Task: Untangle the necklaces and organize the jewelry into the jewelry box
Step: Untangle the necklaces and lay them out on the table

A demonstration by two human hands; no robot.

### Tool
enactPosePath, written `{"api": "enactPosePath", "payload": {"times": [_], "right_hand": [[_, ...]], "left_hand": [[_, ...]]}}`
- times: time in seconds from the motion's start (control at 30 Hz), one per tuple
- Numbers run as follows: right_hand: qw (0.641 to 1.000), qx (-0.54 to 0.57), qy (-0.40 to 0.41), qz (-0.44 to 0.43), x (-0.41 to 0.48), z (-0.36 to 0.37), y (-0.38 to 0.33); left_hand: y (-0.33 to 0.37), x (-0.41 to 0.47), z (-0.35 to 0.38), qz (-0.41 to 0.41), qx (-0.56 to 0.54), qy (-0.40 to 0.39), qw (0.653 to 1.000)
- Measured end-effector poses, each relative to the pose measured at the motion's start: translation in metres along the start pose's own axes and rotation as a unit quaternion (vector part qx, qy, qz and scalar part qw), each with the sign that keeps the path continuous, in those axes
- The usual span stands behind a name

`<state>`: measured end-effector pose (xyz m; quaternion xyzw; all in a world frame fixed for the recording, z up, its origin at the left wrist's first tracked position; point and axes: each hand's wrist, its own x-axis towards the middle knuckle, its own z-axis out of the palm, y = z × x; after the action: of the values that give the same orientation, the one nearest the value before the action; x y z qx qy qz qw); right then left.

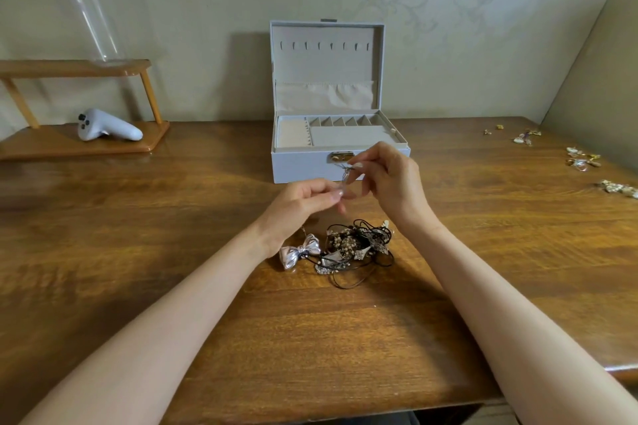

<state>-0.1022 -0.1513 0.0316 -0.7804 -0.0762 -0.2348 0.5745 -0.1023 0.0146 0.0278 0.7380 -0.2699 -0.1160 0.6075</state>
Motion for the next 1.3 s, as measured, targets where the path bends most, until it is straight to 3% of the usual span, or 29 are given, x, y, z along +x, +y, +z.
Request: {"api": "enactPosePath", "payload": {"times": [0.1,0.3,0.53,0.77,1.03,1.3], "right_hand": [[0.991,0.125,-0.006,0.050,0.001,-0.005,-0.001],[0.930,0.334,-0.072,0.133,0.003,-0.012,-0.007],[0.841,0.508,0.026,0.184,0.013,-0.032,0.000],[0.828,0.509,0.116,0.205,0.018,-0.042,0.015],[0.780,0.523,0.259,0.226,0.023,-0.051,0.025],[0.764,0.549,0.291,0.173,0.025,-0.049,0.024]], "left_hand": [[0.000,0.001,-0.005,0.018,0.003,0.040,0.999],[-0.005,0.001,-0.006,0.007,0.017,0.015,1.000],[-0.006,0.001,-0.008,-0.002,-0.010,0.009,1.000],[-0.010,0.001,-0.016,-0.006,-0.071,0.057,0.996],[-0.010,0.000,-0.015,-0.017,-0.092,0.053,0.994],[-0.009,0.000,-0.014,-0.039,-0.080,0.026,0.996]]}}
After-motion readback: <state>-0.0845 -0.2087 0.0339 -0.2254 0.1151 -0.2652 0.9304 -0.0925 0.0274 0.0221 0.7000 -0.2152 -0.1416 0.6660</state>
